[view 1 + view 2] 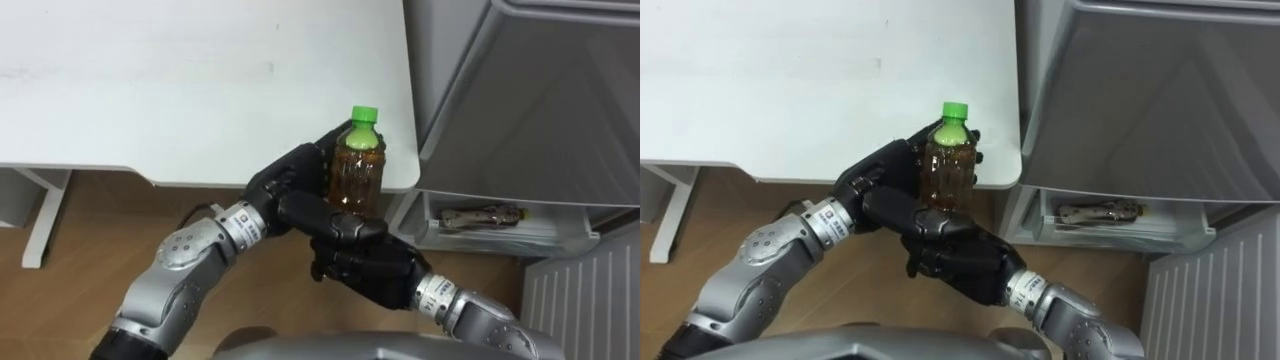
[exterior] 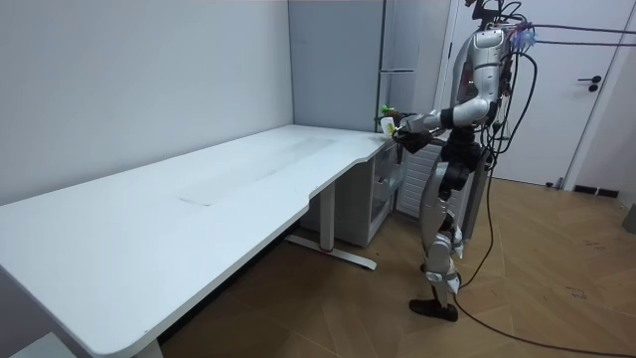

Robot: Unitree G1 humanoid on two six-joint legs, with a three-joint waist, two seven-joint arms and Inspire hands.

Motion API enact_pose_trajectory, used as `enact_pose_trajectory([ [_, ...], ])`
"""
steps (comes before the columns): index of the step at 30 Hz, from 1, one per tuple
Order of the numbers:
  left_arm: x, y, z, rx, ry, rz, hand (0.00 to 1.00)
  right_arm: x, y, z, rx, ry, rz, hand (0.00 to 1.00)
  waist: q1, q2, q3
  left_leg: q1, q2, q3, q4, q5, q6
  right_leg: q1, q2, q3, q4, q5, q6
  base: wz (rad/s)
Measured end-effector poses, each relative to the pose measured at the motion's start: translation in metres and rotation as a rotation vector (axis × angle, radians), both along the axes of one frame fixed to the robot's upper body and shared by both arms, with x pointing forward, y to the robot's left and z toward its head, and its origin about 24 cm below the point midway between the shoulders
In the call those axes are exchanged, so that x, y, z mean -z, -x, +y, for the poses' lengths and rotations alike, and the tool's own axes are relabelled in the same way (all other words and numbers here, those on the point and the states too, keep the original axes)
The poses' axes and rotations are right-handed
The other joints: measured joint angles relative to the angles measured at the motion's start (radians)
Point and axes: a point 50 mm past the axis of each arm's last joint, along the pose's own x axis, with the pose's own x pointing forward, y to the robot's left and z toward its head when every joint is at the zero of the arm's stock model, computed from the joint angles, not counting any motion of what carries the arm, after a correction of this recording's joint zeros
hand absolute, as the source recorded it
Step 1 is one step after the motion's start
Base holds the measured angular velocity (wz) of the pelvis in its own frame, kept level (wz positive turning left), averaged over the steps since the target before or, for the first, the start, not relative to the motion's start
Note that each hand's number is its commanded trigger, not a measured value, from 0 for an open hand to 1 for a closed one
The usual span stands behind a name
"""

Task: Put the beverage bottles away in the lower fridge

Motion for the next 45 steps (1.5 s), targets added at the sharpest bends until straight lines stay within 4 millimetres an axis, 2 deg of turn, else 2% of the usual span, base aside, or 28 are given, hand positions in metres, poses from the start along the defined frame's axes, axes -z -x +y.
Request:
enact_pose_trajectory([
  [4, -0.006, -0.001, -0.001, 0.008, 0.005, -0.025, 0.00, 0.000, 0.001, -0.003, 0.013, 0.000, -0.012, 1.00, 0.000, 0.007, -0.0045, 0.002, 0.000, 0.001, -0.001, 0.000, 0.000, 0.002, 0.000, 0.000, -0.001, 0.000, 0.000, 0.00],
  [9, -0.035, -0.006, 0.000, 0.008, 0.037, -0.150, 0.00, 0.003, 0.009, -0.006, 0.040, -0.012, 0.019, 1.00, -0.001, 0.010, -0.0060, 0.012, 0.000, 0.004, -0.001, 0.000, 0.000, 0.010, 0.000, 0.005, -0.001, 0.000, 0.000, -0.01],
  [11, -0.044, -0.007, 0.000, 0.003, 0.074, -0.186, 0.00, 0.003, 0.009, -0.007, 0.047, -0.014, 0.014, 1.00, -0.002, 0.009, -0.0031, 0.020, 0.001, 0.006, -0.002, 0.000, 0.000, 0.021, 0.000, 0.005, -0.004, 0.000, 0.000, -0.02],
  [15, -0.065, -0.008, -0.003, 0.010, 0.112, -0.292, 0.00, 0.007, 0.011, -0.010, 0.064, 0.004, 0.023, 1.00, -0.003, 0.011, -0.0022, 0.019, 0.003, 0.006, -0.001, 0.000, 0.000, 0.024, 0.002, 0.004, -0.009, 0.006, 0.000, 0.00],
  [22, -0.084, -0.009, 0.000, -0.015, 0.194, -0.367, 0.00, 0.008, 0.013, -0.011, 0.076, 0.007, 0.028, 1.00, 0.001, 0.025, 0.0051, 0.026, 0.004, 0.005, -0.004, -0.001, 0.000, 0.028, 0.004, 0.004, -0.010, 0.008, 0.000, 0.00],
  [24, -0.095, -0.010, 0.007, -0.042, 0.219, -0.414, 0.00, 0.009, 0.016, -0.013, 0.091, 0.008, 0.033, 1.00, 0.003, 0.030, 0.0081, 0.035, 0.004, 0.006, -0.006, -0.001, 0.000, 0.036, 0.004, 0.004, -0.014, 0.008, 0.000, 0.00],
  [27, -0.113, -0.012, 0.018, -0.113, 0.235, -0.508, 0.00, 0.012, 0.018, -0.017, 0.104, 0.022, 0.044, 1.00, 0.004, 0.033, 0.0063, 0.036, 0.004, 0.008, -0.007, -0.001, 0.000, 0.037, 0.004, 0.004, -0.018, 0.008, 0.000, 0.00],
  [34, -0.130, -0.015, 0.037, -0.277, 0.238, -0.594, 0.00, 0.013, 0.023, -0.033, 0.188, 0.053, 0.042, 1.00, 0.029, 0.036, 0.0067, 0.062, 0.004, 0.007, -0.016, -0.002, -0.001, 0.070, 0.007, 0.005, -0.034, 0.009, 0.002, 0.00],
  [36, -0.142, -0.015, 0.052, -0.369, 0.221, -0.653, 0.00, 0.014, 0.028, -0.039, 0.229, 0.066, 0.045, 1.00, 0.036, 0.046, 0.0001, 0.074, 0.003, 0.007, -0.027, -0.003, -0.002, 0.080, 0.007, 0.004, -0.034, 0.009, 0.002, 0.00],
  [38, -0.155, -0.013, 0.067, -0.469, 0.191, -0.729, 0.00, 0.015, 0.032, -0.043, 0.237, 0.097, 0.043, 1.00, 0.045, 0.053, -0.0030, 0.089, 0.003, 0.011, -0.038, -0.002, -0.002, 0.084, 0.007, 0.006, -0.034, 0.009, 0.002, -0.09],
  [40, -0.167, -0.009, 0.083, -0.578, 0.174, -0.798, 0.00, 0.017, 0.039, -0.050, 0.251, 0.127, 0.055, 1.00, 0.068, 0.059, -0.0013, 0.108, 0.003, 0.019, -0.048, -0.002, -0.002, 0.097, 0.008, 0.015, -0.037, 0.008, 0.004, -0.14],
  [41, -0.174, -0.006, 0.095, -0.663, 0.164, -0.838, 0.00, 0.018, 0.044, -0.055, 0.268, 0.148, 0.064, 1.00, 0.082, 0.061, -0.0003, 0.120, 0.001, 0.021, -0.057, -0.002, -0.002, 0.108, 0.007, 0.015, -0.044, 0.008, 0.004, 0.00],
  [42, -0.179, -0.001, 0.110, -0.770, 0.123, -0.884, 0.00, 0.018, 0.051, -0.060, 0.280, 0.175, 0.070, 1.00, 0.093, 0.066, -0.0047, 0.125, 0.000, 0.020, -0.059, -0.002, -0.002, 0.115, 0.007, 0.013, -0.049, 0.007, 0.006, 0.00],
  [43, -0.182, 0.002, 0.118, -0.831, 0.099, -0.907, 0.00, 0.019, 0.053, -0.062, 0.288, 0.190, 0.071, 1.00, 0.101, 0.069, -0.0057, 0.127, 0.000, 0.020, -0.060, -0.002, -0.002, 0.120, 0.007, 0.013, -0.051, 0.007, 0.006, 0.00],
  [44, -0.186, 0.008, 0.133, -0.957, 0.049, -0.938, 0.00, 0.019, 0.057, -0.067, 0.302, 0.223, 0.070, 1.00, 0.117, 0.071, -0.0022, 0.134, -0.001, 0.020, -0.062, -0.002, -0.002, 0.124, 0.007, 0.013, -0.053, 0.007, 0.006, 0.00],
  [45, -0.188, 0.017, 0.148, -1.087, -0.012, -0.963, 0.00, 0.018, 0.061, -0.072, 0.313, 0.253, 0.071, 1.00, 0.129, 0.075, -0.0030, 0.141, -0.002, 0.020, -0.064, -0.002, -0.002, 0.125, 0.007, 0.014, -0.054, 0.006, 0.008, 0.00],
])
